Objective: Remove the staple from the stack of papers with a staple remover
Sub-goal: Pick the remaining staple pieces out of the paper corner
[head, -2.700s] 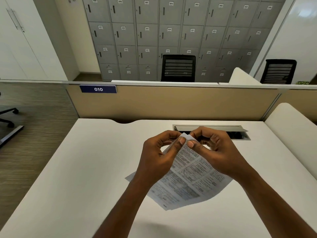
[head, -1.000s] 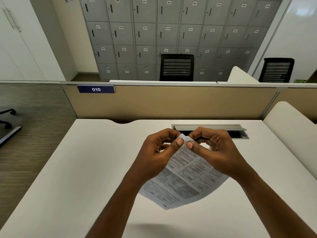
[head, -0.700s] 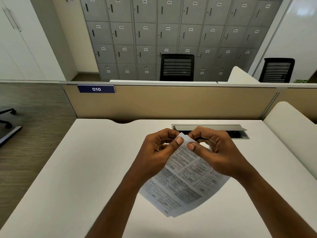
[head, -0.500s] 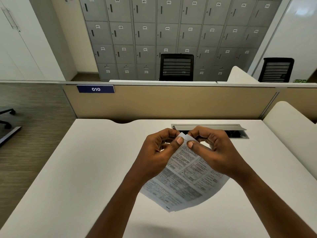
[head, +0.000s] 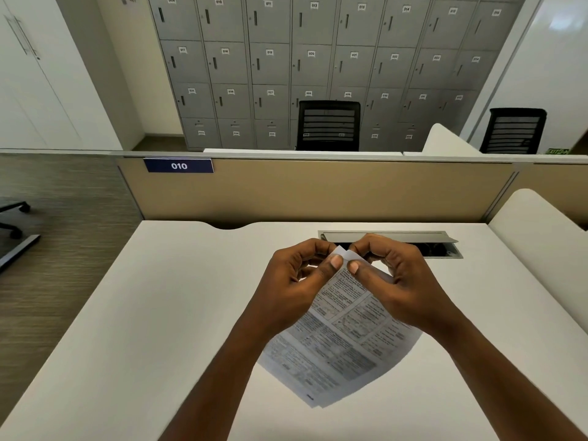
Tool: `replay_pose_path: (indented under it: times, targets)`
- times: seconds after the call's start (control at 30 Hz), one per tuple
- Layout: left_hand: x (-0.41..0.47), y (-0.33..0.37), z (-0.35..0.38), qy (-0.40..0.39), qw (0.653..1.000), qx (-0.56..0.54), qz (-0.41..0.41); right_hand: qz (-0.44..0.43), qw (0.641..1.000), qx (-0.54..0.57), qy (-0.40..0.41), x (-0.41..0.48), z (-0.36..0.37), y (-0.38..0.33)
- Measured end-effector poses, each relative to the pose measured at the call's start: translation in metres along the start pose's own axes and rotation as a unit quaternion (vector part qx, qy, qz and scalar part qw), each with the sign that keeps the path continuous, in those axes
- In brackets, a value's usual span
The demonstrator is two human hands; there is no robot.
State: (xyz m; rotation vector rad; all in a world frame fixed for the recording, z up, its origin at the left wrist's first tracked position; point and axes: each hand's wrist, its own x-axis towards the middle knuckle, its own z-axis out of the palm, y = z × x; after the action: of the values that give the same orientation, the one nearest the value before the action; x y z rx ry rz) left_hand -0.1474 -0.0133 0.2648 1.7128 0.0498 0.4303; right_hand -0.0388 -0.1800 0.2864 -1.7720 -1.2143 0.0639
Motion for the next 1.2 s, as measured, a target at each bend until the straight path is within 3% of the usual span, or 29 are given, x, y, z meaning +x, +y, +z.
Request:
replay_pose_path:
  times: [0.17, 0.27, 0.37, 0.43, 0.8, 1.2]
  targets:
    - [-0.002, -0.003, 0.000, 0.022, 1.000, 0.014, -0.003, -0.004, 1.000, -0.023, 0.020, 0.001, 0.001, 0.002]
    - [-0.001, -0.005, 0.001, 0.058, 0.998, 0.014, 0.005, -0.048, 0.991, -0.096, 0.084, 0.000, 0.005, 0.001]
    - [0.000, -0.006, 0.002, 0.093, 0.996, 0.018, 0.005, -0.135, 0.942, -0.235, 0.195, -0.005, 0.011, 0.002]
    - [0.001, -0.007, 0.002, 0.109, 0.994, 0.028, 0.004, -0.175, 0.912, -0.298, 0.220, -0.008, 0.015, 0.003]
    - [0.000, -0.003, 0.007, 0.120, 0.990, 0.060, 0.039, -0.189, 0.883, -0.377, 0.206, 0.000, 0.024, 0.001]
    - [0.003, 0.004, 0.008, 0.116, 0.992, 0.052, 0.008, -0.181, 0.858, -0.451, 0.167, 0.004, 0.025, 0.002]
